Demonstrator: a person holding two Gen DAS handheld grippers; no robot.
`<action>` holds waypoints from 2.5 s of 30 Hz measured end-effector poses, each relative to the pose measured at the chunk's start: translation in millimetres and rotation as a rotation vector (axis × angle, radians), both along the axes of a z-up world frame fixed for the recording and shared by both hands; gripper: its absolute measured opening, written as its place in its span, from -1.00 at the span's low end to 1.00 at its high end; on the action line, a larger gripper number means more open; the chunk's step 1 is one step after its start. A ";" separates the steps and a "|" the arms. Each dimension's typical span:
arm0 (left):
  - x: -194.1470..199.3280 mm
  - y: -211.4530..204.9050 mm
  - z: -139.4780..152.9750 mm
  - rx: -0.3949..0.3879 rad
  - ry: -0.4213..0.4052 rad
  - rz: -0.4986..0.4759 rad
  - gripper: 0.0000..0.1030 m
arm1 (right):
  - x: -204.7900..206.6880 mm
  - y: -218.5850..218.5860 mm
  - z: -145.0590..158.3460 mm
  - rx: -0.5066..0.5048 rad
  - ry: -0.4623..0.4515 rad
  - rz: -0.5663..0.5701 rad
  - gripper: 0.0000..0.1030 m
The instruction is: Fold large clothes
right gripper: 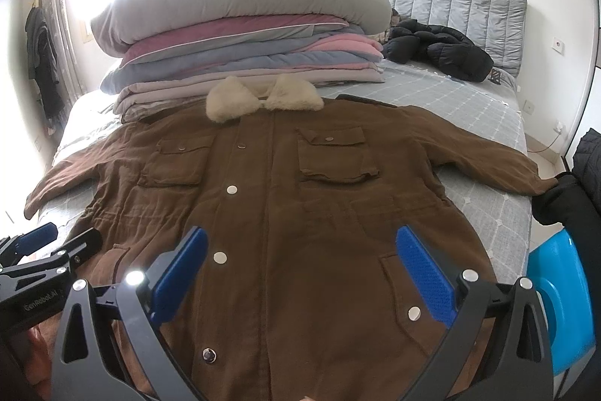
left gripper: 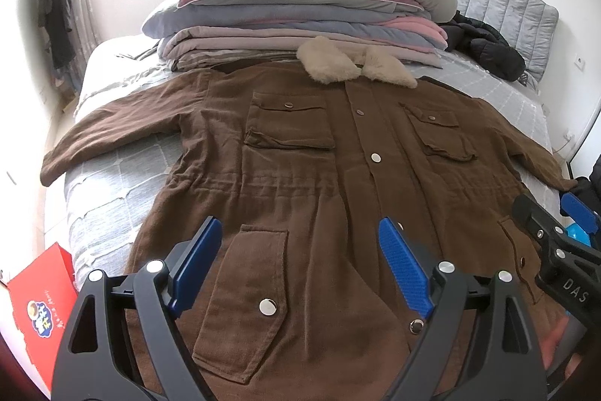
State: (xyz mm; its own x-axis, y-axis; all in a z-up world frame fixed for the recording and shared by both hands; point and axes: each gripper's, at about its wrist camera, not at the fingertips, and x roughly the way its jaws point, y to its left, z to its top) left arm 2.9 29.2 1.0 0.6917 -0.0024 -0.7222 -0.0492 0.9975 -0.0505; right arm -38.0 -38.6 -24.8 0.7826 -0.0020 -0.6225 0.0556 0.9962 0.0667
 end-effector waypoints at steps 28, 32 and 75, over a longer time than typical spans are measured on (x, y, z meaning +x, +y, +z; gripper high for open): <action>2.6 7.3 -7.2 -0.002 0.020 0.017 0.70 | 2.1 -1.6 -4.1 -0.011 0.010 -0.009 0.89; 2.6 7.5 -7.6 -0.002 0.021 0.019 0.70 | 2.4 -1.8 -4.4 -0.013 0.012 -0.009 0.89; 2.7 -2.1 -12.8 0.003 0.051 -0.011 0.74 | 1.6 0.2 -8.0 -0.032 0.015 -0.009 0.89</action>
State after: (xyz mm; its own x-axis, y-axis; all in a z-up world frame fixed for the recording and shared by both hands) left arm 5.6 27.1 -11.8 0.6536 -0.0072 -0.7568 -0.0409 0.9982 -0.0448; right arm -36.4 -38.4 -32.8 0.7728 -0.0296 -0.6340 0.0657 0.9973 0.0336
